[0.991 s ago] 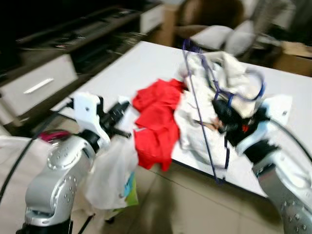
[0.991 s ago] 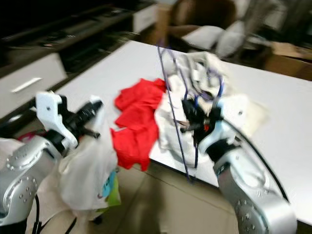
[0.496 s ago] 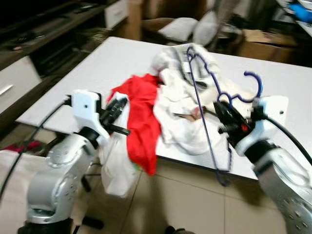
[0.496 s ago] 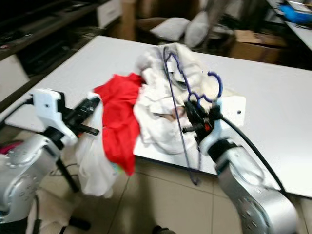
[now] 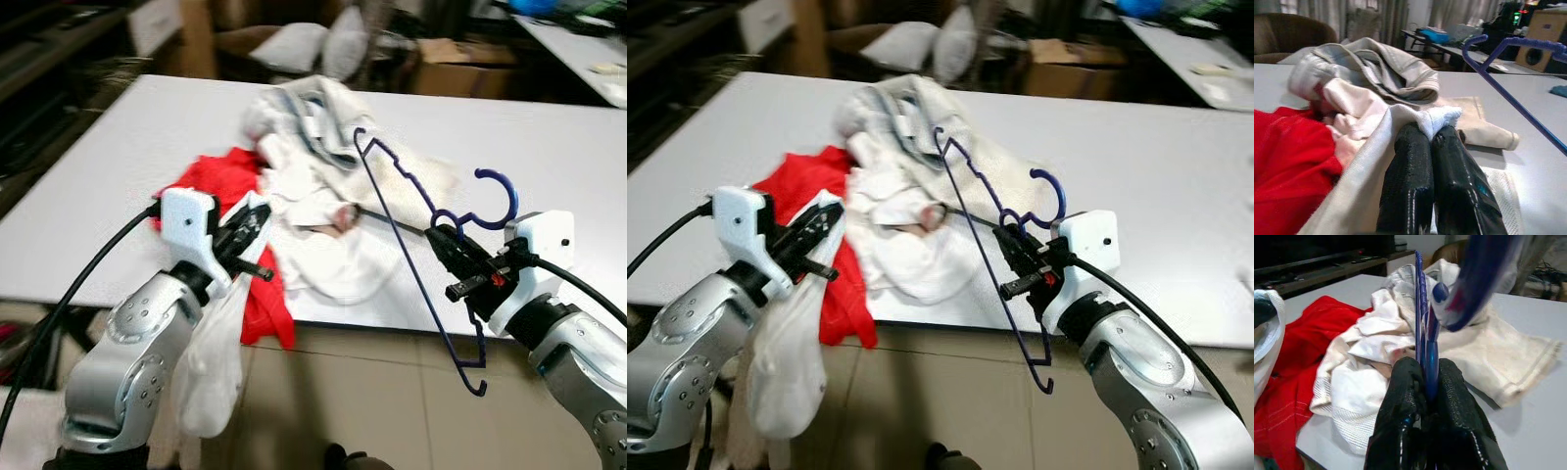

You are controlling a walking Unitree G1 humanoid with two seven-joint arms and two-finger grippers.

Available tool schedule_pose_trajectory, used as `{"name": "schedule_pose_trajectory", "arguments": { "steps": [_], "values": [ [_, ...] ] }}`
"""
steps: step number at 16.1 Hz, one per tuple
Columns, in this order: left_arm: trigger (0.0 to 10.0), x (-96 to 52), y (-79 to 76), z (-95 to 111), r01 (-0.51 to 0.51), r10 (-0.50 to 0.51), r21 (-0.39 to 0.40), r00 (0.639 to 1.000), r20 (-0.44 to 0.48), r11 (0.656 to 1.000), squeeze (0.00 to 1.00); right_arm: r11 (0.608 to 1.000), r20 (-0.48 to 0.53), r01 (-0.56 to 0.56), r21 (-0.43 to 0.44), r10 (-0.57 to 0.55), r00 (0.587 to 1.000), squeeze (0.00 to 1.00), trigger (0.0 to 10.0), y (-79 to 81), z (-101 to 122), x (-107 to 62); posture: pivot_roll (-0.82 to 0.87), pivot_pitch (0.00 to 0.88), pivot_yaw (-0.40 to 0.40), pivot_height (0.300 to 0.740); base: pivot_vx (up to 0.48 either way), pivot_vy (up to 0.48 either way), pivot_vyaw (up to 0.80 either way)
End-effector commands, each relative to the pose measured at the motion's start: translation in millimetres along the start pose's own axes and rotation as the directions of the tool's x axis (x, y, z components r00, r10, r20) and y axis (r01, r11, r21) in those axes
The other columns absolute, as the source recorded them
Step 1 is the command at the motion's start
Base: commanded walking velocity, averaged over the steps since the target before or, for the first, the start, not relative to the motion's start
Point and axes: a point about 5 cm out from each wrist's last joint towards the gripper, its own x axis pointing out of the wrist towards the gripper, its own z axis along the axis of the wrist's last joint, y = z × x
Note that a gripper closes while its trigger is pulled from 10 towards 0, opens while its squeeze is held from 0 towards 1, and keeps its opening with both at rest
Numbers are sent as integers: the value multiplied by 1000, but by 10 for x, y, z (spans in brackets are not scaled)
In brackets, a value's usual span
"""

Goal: Hang hanger

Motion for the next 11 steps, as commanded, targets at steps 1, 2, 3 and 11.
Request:
{"name": "schedule_pose_trajectory", "arguments": {
  "steps": [1,2,3,11],
  "values": [
    [10000,-14,-14,57,12,-12,1,999,44,1000,0,1000,11,-11,-4,11,1000,0,10000,-5,29,-8,-11,0,-6,740,0,0,-800],
    [10000,2,-41,40,16,-15,-5,999,42,1000,0,1000,7,-16,0,16,1000,0,10000,-10,27,-21,-10,0,-8,740,0,0,-800],
    [10000,5,-79,47,28,-28,-16,999,45,999,0,1000,5,-18,4,18,1000,0,10000,-19,28,-25,-5,0,-9,740,0,0,-800],
    [10000,48,-94,88,57,-56,-19,997,61,998,0,994,48,-108,-12,109,993,0,10000,56,66,-36,-8,0,13,740,224,0,-500]
  ]
}}
